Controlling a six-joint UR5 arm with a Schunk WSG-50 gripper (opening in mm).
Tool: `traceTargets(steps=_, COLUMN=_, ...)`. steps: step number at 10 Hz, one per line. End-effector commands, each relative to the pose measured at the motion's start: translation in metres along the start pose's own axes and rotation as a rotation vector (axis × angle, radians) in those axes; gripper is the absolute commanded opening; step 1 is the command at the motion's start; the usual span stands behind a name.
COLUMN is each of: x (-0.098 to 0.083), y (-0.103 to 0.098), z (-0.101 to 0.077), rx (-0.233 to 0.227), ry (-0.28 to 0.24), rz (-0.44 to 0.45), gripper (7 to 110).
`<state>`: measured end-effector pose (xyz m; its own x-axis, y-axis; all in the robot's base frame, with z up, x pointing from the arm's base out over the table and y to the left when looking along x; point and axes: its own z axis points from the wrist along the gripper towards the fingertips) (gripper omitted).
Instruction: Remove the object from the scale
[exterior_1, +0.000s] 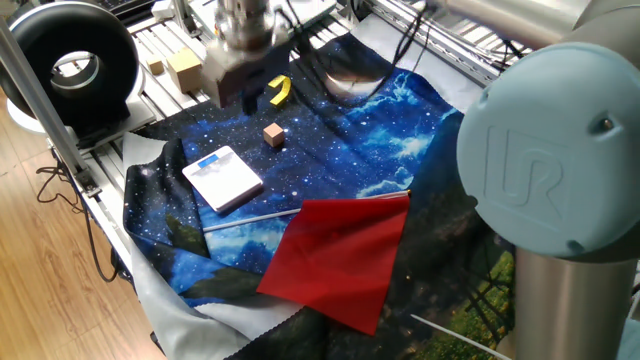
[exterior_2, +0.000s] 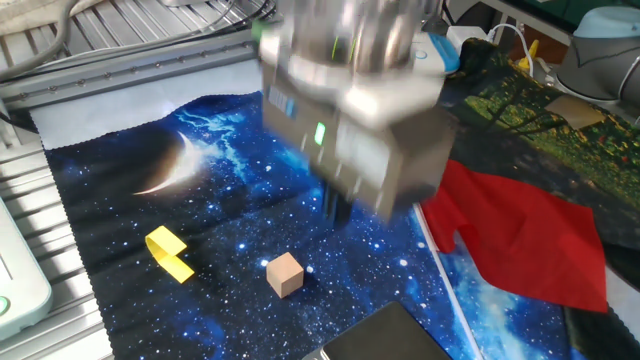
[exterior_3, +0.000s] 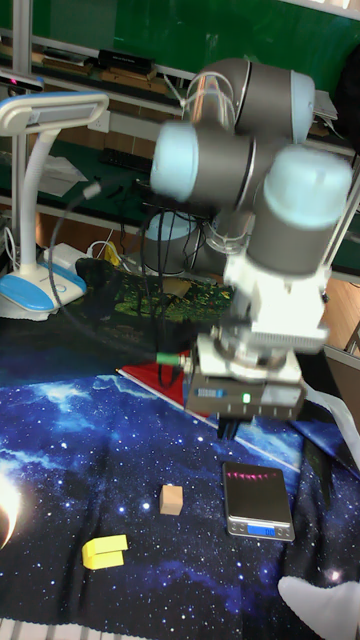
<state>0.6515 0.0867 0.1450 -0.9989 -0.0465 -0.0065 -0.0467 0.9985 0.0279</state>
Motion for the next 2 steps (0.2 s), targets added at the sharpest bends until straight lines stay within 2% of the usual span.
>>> traceTargets(steps=1, x=0.0341, y=-0.0102, z=-0.0471, rx=0.001, ry=0.012, rz=-0.012, gripper=7)
traceTargets(steps=2, x=0.0406, y=-0.0147, z=-0.0494, rx=0.008, ry=0.013, rz=-0.014, gripper=7)
